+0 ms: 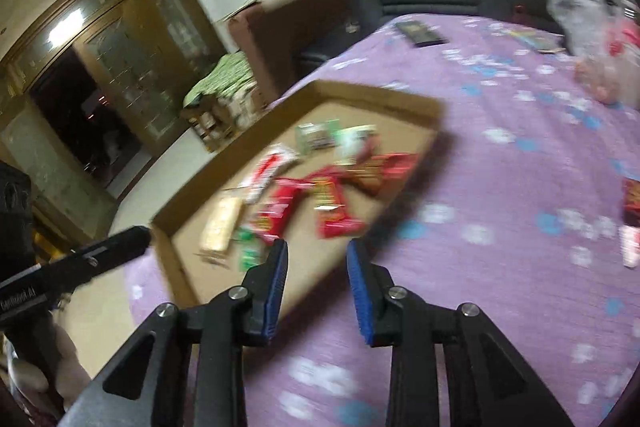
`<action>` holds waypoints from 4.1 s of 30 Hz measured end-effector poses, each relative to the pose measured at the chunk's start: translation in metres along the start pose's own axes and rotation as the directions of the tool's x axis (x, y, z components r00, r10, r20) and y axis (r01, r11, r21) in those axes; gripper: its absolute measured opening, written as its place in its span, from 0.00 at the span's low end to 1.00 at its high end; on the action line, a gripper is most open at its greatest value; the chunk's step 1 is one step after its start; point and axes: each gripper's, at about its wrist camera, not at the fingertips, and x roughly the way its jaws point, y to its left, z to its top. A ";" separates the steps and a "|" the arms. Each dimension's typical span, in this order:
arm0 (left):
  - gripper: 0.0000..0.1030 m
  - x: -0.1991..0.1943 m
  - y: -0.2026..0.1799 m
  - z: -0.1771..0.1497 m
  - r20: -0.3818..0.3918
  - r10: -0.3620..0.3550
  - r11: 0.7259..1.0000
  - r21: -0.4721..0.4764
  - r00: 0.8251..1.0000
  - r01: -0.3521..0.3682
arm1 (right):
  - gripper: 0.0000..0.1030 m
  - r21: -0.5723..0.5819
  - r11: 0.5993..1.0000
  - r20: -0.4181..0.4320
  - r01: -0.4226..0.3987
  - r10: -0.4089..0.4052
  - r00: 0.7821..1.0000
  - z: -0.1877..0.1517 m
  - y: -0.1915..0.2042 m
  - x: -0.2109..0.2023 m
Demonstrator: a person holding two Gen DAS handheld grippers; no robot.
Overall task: Organize snacks
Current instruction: 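Carry the cake bar and green candy over the box lid and release them, then grasp a small red packet with the left gripper while the right grasps the pink candy bar, then carry the red packet and pink candy bar over the box lid and release them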
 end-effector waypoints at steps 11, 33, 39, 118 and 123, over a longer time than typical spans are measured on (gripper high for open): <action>0.33 0.026 -0.041 -0.010 -0.079 -0.040 0.998 0.041 0.996 0.044 | 0.33 0.340 0.887 0.058 0.311 -0.350 0.935 -0.012 -0.202 -0.100; 0.33 0.063 -0.116 -0.029 -0.171 -0.013 0.980 0.196 0.985 0.047 | 0.21 0.211 0.978 -0.002 -0.001 0.001 1.000 -0.020 -0.216 -0.060; 0.33 0.076 -0.126 -0.032 -0.196 -0.028 0.973 0.220 0.980 0.072 | 0.29 0.261 0.947 0.118 0.186 -0.223 0.968 -0.031 -0.223 -0.106; 0.18 0.044 -0.032 0.005 0.034 -0.012 0.993 0.122 0.999 0.008 | 0.37 0.393 0.912 0.209 0.115 -0.210 0.955 -0.048 -0.203 -0.137; 0.18 0.035 0.014 0.010 0.075 0.054 0.998 0.031 0.996 -0.057 | 0.37 0.274 0.961 0.168 0.044 -0.093 0.981 -0.018 -0.141 -0.102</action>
